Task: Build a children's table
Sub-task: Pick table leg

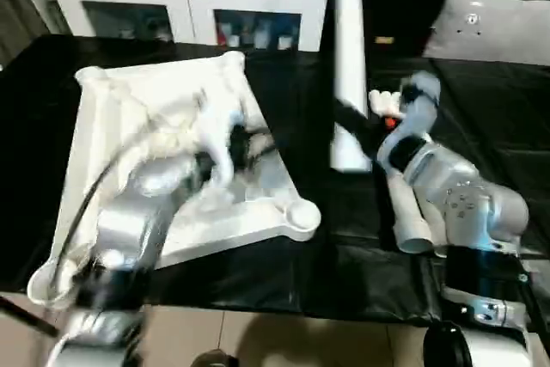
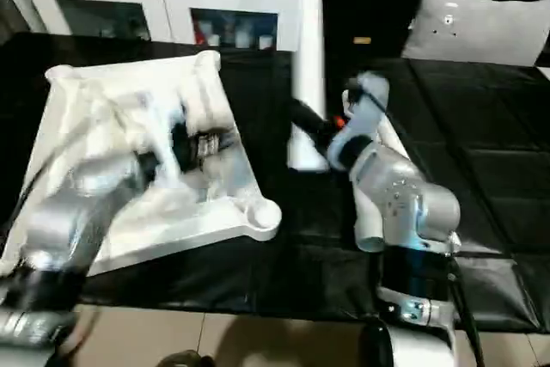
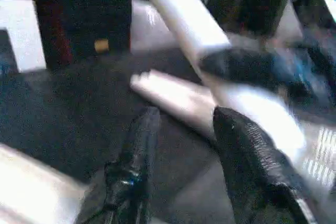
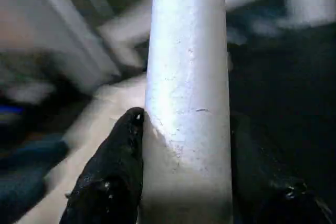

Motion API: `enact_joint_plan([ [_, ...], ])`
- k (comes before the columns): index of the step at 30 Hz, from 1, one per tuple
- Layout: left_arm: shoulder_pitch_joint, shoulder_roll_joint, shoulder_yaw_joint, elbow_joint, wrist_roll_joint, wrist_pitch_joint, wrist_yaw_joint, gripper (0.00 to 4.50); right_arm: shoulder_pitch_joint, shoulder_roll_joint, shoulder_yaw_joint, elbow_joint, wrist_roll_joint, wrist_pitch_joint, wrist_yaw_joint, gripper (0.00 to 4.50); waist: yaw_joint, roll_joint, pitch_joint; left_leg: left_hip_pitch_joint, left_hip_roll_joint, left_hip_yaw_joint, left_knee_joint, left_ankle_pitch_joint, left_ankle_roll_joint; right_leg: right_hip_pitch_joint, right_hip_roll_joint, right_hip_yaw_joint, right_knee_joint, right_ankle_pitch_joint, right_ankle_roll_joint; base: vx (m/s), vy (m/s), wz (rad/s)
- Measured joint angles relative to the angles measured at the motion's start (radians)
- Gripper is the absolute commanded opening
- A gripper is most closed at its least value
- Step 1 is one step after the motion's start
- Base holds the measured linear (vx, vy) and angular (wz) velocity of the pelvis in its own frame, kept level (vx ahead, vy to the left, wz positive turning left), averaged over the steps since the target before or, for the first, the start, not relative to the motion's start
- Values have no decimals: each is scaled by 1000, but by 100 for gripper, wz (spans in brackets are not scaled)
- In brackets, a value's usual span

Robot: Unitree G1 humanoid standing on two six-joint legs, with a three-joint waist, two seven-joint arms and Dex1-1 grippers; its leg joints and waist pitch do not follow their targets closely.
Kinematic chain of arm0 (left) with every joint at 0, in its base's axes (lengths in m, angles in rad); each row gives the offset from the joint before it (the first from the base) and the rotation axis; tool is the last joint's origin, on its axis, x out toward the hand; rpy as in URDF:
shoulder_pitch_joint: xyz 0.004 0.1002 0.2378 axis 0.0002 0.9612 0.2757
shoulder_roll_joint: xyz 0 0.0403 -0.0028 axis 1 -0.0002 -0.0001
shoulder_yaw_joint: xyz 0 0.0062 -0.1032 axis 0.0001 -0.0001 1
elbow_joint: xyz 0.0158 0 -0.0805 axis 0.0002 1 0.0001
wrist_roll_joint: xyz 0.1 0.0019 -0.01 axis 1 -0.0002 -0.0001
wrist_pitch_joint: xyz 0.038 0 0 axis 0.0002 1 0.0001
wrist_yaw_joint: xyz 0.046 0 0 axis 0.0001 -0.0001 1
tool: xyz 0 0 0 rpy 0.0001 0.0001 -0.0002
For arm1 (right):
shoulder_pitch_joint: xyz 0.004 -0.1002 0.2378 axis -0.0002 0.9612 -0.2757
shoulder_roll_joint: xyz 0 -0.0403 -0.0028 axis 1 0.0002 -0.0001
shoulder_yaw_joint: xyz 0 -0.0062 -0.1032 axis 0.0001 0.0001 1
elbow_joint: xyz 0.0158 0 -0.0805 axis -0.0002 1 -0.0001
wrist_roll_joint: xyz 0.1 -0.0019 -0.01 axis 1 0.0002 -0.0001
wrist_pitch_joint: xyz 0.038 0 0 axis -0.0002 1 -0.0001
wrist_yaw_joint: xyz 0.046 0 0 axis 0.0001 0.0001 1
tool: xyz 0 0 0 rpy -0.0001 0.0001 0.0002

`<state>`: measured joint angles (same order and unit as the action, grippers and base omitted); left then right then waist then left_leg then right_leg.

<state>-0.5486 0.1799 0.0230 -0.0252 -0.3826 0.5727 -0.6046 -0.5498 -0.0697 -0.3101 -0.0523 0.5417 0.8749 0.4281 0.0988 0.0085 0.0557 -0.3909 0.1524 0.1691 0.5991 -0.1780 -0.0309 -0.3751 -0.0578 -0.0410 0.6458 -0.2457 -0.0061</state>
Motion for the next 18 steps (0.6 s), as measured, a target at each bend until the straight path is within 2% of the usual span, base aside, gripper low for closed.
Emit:
enact_joint_plan([
  [1,-26,-27,28,13,-37,18,20,224,8,0,-2,-17,36,1,36,189,2,0,0,0,0,0,0,0,1,0,0,0,0,0,0,0,0,0],
  [2,-67,-70,82,31,-99,51,53,254,15,-2,-13,-33,85,10,88,189,6,-1,0,-1,0,0,1,0,2,0,0,0,0,0,-1,0,0,0],
  [3,-94,-99,114,37,-144,71,73,254,18,-2,-15,-40,109,15,116,189,9,-3,1,-1,0,0,2,2,5,0,0,0,0,1,-1,0,0,0],
  [6,-140,-152,173,52,-250,115,120,263,31,-11,-11,-57,157,19,168,188,15,-5,1,-1,0,1,3,2,7,1,-1,0,0,1,-2,0,0,0],
  [8,-154,-188,215,69,-318,137,147,299,54,-19,-5,-69,181,24,197,188,17,-7,2,-1,0,1,3,2,6,1,-1,0,0,2,-2,0,0,0],
  [12,-171,-244,258,69,-410,173,176,316,89,-23,15,-101,212,37,227,188,19,-9,3,-1,0,1,3,2,6,0,-1,0,0,3,-2,0,0,0],
  [13,-176,-252,259,68,-420,179,179,316,89,-23,21,-103,214,37,228,188,19,-9,3,-1,0,1,3,2,6,0,-1,0,0,3,-2,0,0,0],
  [15,-182,-270,261,67,-448,193,191,343,90,-26,37,-104,215,37,233,188,19,-9,3,-2,0,1,3,3,6,1,-1,0,-1,3,-1,0,0,0],
  [18,-185,-285,255,63,-462,207,210,345,104,-44,71,-106,202,16,234,188,19,-9,3,-2,0,1,3,3,6,1,-1,0,-1,4,-1,0,0,0],
])
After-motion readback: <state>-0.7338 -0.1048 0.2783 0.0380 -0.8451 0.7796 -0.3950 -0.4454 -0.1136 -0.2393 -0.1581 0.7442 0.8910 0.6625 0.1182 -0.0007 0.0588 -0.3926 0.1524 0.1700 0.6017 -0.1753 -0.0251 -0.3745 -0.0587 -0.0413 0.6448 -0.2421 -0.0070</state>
